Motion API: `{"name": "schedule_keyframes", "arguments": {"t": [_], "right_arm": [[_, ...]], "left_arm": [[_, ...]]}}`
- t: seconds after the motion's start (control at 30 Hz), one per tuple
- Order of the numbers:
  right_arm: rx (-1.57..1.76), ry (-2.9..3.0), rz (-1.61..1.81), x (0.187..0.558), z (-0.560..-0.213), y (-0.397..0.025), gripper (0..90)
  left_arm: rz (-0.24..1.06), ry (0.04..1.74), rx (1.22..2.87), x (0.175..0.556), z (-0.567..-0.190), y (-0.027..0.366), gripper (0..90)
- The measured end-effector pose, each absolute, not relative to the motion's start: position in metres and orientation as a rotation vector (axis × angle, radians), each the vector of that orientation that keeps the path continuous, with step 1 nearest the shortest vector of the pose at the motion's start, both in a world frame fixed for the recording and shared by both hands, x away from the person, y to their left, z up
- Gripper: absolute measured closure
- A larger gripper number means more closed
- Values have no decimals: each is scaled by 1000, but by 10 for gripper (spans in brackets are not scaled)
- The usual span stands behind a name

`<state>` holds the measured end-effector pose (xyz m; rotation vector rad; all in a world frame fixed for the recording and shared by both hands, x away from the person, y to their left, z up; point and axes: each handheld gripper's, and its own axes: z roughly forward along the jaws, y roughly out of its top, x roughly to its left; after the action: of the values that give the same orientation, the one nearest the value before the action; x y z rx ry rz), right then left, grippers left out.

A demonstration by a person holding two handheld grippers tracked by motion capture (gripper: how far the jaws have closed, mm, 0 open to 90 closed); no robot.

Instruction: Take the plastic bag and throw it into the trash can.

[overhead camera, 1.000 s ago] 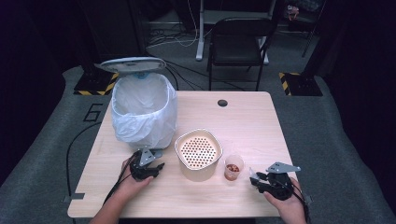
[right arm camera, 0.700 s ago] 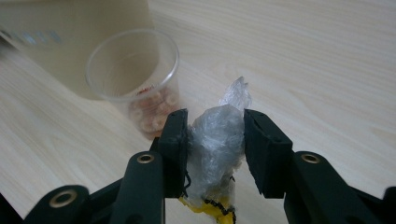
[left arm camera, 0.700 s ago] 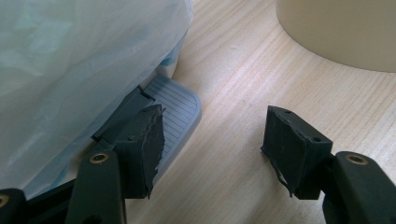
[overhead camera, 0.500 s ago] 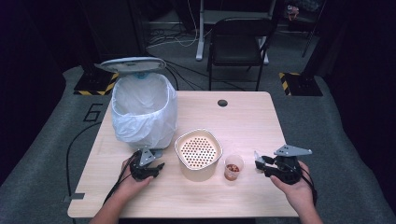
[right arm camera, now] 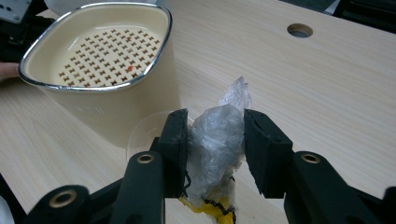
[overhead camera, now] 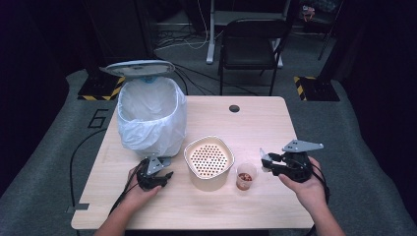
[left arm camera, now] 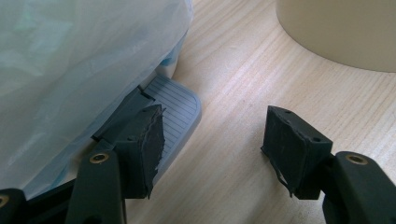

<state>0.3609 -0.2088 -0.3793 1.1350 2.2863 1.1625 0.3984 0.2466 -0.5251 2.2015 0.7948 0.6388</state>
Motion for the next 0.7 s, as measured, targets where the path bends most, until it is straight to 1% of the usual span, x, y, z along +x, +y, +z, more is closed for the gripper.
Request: {"name": "schedule_keyframes", "arguments": {"t": [0.43,0.7], "right_arm": [[1040,2295,1199,371,-348,-187,612],[956,2329,1202,377,-333,-163,612]], "left_arm": [[639,796,2202,398,-525,247,382],[638,796,2201,398,-525,247,382]]}}
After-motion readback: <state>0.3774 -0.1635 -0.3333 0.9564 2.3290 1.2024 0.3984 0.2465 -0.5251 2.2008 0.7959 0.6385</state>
